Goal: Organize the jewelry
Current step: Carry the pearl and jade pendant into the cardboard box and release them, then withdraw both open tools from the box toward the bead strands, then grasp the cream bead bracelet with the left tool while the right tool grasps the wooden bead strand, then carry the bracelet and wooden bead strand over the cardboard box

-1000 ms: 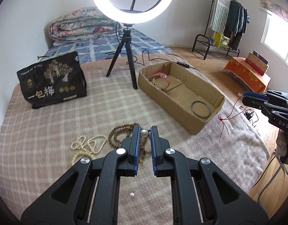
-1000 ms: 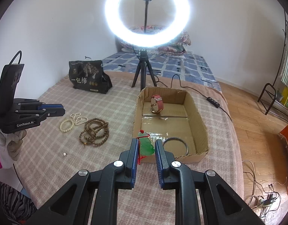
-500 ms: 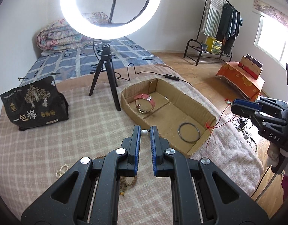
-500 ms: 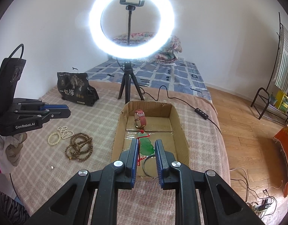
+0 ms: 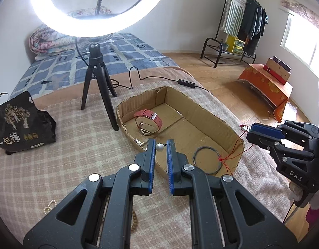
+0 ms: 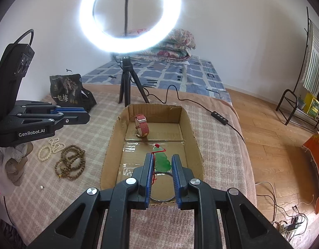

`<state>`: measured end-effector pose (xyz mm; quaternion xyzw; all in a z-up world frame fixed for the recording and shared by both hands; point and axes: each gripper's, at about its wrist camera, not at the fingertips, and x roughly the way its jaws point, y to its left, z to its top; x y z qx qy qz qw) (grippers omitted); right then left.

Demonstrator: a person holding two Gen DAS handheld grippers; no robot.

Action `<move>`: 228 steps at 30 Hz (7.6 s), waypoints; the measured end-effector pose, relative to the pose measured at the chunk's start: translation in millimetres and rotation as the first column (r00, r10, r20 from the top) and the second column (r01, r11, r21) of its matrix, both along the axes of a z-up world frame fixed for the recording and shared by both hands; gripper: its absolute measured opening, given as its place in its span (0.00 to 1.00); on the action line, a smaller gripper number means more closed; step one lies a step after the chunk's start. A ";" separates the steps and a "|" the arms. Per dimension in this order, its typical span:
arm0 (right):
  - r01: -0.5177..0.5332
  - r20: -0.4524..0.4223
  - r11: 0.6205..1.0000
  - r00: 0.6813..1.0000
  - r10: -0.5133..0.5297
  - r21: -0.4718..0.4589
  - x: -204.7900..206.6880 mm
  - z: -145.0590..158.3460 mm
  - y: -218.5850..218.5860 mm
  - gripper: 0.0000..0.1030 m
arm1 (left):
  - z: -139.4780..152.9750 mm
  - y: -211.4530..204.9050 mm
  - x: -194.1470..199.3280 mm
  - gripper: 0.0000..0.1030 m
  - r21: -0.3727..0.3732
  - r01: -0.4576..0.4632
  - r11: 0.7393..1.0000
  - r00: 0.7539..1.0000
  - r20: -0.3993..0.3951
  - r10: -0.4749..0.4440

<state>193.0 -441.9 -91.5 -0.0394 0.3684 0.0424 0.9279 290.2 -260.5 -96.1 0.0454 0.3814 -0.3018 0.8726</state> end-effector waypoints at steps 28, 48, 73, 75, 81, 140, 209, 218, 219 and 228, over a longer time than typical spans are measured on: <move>0.077 -0.042 0.996 0.996 -0.075 0.046 7.2 -33.4 -17.9 0.62 | -25.3 -38.1 16.9 0.48 0.065 -0.001 0.998 1.000 -0.013 0.001; 0.126 -0.006 0.992 0.992 -0.126 0.006 -6.9 -16.8 -5.0 0.99 | -3.0 -12.0 3.9 0.53 0.037 -0.034 0.999 0.999 0.019 0.033; 0.035 -0.040 0.999 0.999 -0.034 0.036 -33.9 4.5 55.5 0.98 | 41.4 139.9 -38.7 0.53 0.057 -0.191 0.980 0.978 0.097 0.185; 0.020 -0.047 0.999 0.999 -0.018 0.048 -34.0 5.2 62.7 0.95 | 41.6 153.7 -40.9 0.53 0.066 -0.206 0.976 0.975 0.102 0.199; -0.012 -0.052 0.997 0.999 0.016 0.074 -30.8 6.8 83.4 0.85 | 36.8 196.8 -46.3 0.53 0.079 -0.259 0.963 0.963 0.092 0.251; -0.080 -0.378 0.996 0.921 0.093 0.050 93.1 -121.5 196.4 0.33 | -127.9 231.4 -14.1 0.40 0.170 -0.279 0.945 0.930 -0.196 0.310; -0.117 -0.009 0.985 0.993 0.119 0.127 -34.0 62.0 148.8 0.04 | 41.8 185.0 -114.5 0.05 -0.001 -0.244 0.970 0.967 0.079 0.243; -0.076 0.039 0.990 0.997 0.071 0.120 -44.9 86.9 116.6 0.04 | 59.6 157.4 -117.5 0.05 -0.033 -0.198 0.980 0.975 0.095 0.201; -0.071 0.043 0.990 0.997 0.066 0.119 -44.9 88.6 112.6 0.04 | 60.6 154.3 -116.5 0.05 -0.036 -0.194 0.980 0.976 0.095 0.197; -0.014 0.061 0.993 0.998 0.007 0.117 -41.0 96.7 73.7 0.04 | 67.4 121.3 -104.4 0.05 -0.056 -0.151 0.987 0.983 0.095 0.156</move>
